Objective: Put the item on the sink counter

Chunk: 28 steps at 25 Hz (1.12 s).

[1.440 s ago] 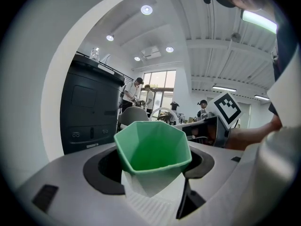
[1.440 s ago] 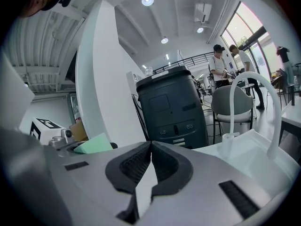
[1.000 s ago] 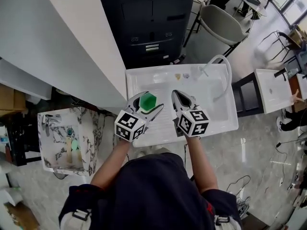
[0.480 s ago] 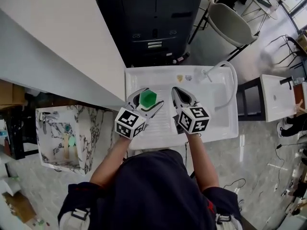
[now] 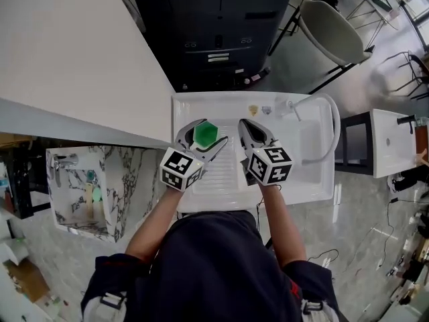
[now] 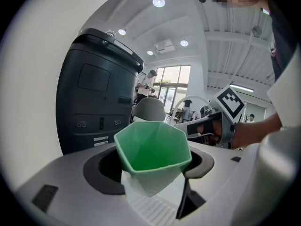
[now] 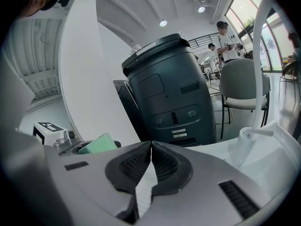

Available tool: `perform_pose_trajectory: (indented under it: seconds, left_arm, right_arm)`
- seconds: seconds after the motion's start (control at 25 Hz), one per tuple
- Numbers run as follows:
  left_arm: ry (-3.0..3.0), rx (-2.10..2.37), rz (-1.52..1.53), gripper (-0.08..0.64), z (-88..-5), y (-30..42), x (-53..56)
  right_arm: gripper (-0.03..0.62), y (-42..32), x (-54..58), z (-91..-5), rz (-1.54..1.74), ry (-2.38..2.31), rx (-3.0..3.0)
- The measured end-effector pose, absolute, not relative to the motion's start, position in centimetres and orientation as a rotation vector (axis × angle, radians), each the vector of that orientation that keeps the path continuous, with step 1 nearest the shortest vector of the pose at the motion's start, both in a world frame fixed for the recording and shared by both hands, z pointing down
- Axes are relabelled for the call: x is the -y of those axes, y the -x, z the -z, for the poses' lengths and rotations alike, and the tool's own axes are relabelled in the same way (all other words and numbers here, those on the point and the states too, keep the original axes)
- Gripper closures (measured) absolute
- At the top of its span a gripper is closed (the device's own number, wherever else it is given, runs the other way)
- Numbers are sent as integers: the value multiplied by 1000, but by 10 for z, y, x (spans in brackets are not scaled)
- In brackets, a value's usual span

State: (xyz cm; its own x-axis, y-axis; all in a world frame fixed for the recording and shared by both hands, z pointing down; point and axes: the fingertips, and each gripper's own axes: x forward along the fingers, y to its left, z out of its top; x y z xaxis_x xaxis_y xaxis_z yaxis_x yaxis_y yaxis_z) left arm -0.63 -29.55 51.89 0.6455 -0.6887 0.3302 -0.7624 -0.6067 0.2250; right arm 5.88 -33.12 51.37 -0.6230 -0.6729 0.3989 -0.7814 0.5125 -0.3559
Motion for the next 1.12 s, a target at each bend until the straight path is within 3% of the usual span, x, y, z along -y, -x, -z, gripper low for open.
perform_pose_trajectory:
  seconds: [1.12]
  left_arm:
    - [-2357,1242,-271,225,-600,19,350]
  right_arm:
    - [557,-65,369,-585,-915,-1187,2445]
